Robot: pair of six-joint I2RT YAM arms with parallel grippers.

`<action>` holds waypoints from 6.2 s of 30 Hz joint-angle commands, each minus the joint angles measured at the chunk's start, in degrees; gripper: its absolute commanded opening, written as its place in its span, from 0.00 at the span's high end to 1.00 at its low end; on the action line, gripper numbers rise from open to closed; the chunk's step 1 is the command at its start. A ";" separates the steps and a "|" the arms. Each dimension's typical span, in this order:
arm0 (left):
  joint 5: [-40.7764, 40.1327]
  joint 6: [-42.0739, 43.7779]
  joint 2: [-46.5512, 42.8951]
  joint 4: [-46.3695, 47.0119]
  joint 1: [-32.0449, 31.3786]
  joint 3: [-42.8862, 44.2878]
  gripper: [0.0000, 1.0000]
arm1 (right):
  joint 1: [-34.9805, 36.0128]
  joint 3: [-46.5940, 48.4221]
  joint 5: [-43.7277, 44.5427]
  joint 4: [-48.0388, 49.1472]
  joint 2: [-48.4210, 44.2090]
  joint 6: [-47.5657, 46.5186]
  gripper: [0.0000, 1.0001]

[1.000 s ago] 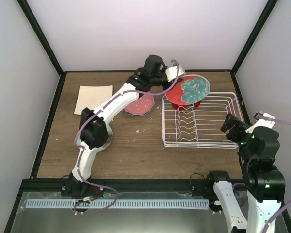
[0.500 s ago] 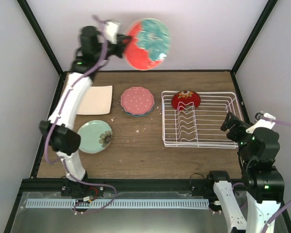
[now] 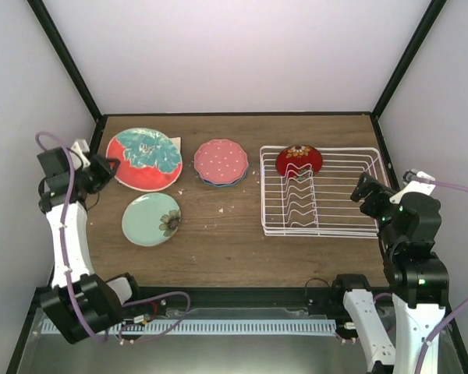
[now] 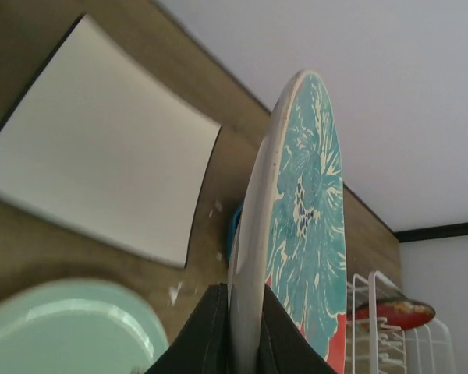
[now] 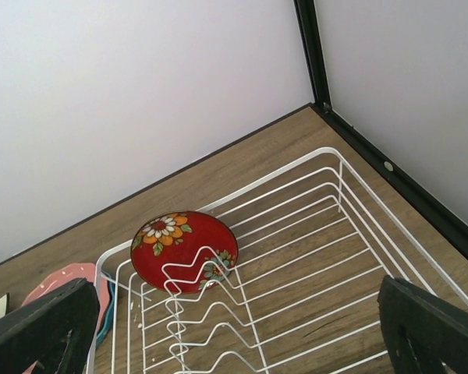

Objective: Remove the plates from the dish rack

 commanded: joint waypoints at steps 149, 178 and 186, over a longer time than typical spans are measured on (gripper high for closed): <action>-8.58 47.84 57.55 12.97 -58.21 55.87 0.12 | 0.65 1.28 -1.29 -6.28 -3.56 5.37 0.00; -25.55 55.99 76.45 16.67 -65.50 70.35 0.69 | 0.58 2.55 -0.85 -8.75 -3.28 3.62 0.00; -23.85 53.14 70.33 21.19 -65.62 64.89 0.84 | 0.65 1.43 -0.82 -8.41 -3.50 3.52 0.00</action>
